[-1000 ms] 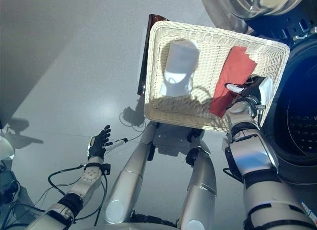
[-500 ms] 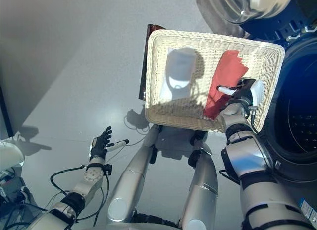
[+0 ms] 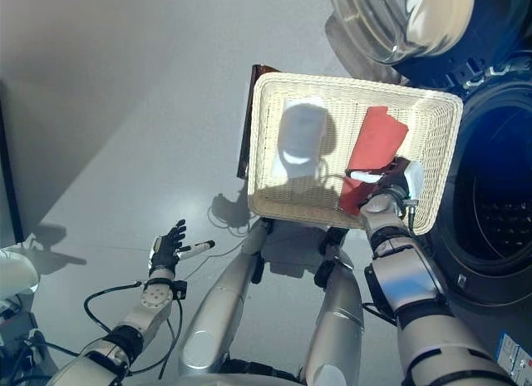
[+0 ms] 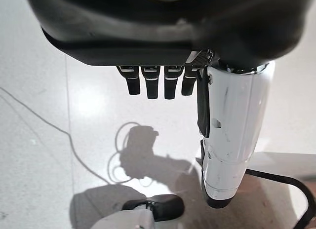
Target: Pick up the clothes and place them into the washing machine
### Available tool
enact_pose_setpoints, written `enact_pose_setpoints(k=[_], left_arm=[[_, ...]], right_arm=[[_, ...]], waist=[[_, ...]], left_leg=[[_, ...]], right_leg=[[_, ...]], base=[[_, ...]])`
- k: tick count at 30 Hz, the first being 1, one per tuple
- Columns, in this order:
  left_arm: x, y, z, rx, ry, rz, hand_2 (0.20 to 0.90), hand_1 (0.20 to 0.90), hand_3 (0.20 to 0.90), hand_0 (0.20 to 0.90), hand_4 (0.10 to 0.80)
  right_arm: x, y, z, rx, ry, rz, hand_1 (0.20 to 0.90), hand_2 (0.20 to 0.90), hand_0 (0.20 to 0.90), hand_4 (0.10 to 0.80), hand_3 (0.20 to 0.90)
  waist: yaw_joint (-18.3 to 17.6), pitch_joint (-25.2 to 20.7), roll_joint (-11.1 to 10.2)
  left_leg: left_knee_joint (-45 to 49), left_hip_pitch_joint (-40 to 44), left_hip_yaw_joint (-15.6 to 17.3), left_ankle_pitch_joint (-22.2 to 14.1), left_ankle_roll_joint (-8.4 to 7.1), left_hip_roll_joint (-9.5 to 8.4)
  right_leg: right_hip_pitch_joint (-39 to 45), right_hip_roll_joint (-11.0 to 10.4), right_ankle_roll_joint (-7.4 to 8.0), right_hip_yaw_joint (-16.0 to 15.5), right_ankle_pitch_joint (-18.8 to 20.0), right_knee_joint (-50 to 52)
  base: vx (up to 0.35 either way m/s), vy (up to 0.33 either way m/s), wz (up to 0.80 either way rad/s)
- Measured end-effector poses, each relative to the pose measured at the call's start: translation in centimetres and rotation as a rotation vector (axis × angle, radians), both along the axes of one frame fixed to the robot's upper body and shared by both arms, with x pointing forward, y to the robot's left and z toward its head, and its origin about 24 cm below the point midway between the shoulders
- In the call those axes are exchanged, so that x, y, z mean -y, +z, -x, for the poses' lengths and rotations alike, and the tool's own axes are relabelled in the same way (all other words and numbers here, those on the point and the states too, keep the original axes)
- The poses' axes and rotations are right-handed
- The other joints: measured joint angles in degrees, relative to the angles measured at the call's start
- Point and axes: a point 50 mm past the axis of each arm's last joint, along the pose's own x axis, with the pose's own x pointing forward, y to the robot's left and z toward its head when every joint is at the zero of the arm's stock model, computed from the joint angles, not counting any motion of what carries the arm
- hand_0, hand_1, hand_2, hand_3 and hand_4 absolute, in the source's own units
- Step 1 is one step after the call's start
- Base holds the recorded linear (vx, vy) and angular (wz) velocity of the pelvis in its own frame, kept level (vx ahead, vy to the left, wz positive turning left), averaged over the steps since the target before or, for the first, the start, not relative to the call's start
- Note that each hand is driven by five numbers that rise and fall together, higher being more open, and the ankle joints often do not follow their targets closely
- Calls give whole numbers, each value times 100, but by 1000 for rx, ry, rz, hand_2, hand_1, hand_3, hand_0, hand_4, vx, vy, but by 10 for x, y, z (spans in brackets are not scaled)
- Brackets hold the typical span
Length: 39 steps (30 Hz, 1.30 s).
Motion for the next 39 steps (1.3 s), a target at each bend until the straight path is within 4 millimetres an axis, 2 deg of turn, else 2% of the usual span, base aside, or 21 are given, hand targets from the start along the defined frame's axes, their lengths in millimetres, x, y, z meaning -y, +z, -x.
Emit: enact_pose_setpoints(k=[8,11,16,20,21,22,23,27,31,39], left_arm=[[-1,-1,0,-8,12,3,900,900,900,900,800],[-1,-2,2,-13,14,4,900,900,900,900,800],[-2,-3,3,-17,33,22,900,900,900,900,800],[0,2,3,14,25,44,900,900,900,900,800],[0,4,3,27,17,47,900,900,900,900,800],[2,4,3,36,12,51,900,900,900,900,800],[3,5,3,40,8,56,900,900,900,900,800],[8,10,-1,71,0,79,900,900,900,900,800],[14,10,-2,74,-29,81,900,900,900,900,800],[15,13,-4,84,-33,81,900,900,900,900,800]], right_arm=[[2,-7,4,-21,4,-10,900,900,900,800,900],[3,-4,3,-14,-2,9,900,900,900,800,900],[16,17,-1,19,-46,55,900,900,900,800,900],[27,41,-7,1,-67,183,900,900,900,800,900],[28,47,-8,-9,-63,218,785,785,785,718,785],[28,52,-10,-23,-54,259,598,598,598,584,598],[27,57,-12,-40,-40,311,200,200,200,300,200],[25,73,-18,-66,3,433,200,200,200,300,200],[25,74,-19,-66,8,447,200,200,200,300,200],[27,70,-17,-55,0,417,200,200,200,300,200]], waist=[[-8,-79,-2],[30,-129,-37],[46,-124,-38],[58,-64,-36],[56,-63,-45],[52,-58,-45],[35,-57,-46],[25,-60,-53],[22,-60,-53],[43,-56,-53]], left_leg=[[36,-129,-155,0,3,2],[104,-360,-169,-4,8,10],[110,-711,-154,53,15,0],[106,-952,-167,92,26,-26],[108,-995,-168,92,25,-26],[105,-1023,-168,92,25,-25],[104,-1039,-167,91,25,-21],[106,-1115,-166,99,13,1],[108,-1112,-151,101,10,0],[115,-1058,-83,114,-4,-10]], right_leg=[[-10,23,12,-116,-2,-17],[-169,32,4,-161,-19,1],[-491,-5,12,-170,-14,38],[-744,-49,39,-170,-36,105],[-795,-58,41,-167,-41,115],[-825,-55,16,-167,-65,115],[-841,-56,21,-165,-73,110],[-932,-46,24,-153,-101,121],[-950,-48,21,-123,-105,137],[-972,-69,19,-41,-103,217]], base=[[0,-19,8],[-17,7,15],[-10,18,6],[7,71,5],[22,82,4],[24,50,-1],[28,45,-3],[25,30,-3],[6,10,-1],[-7,6,-2]])
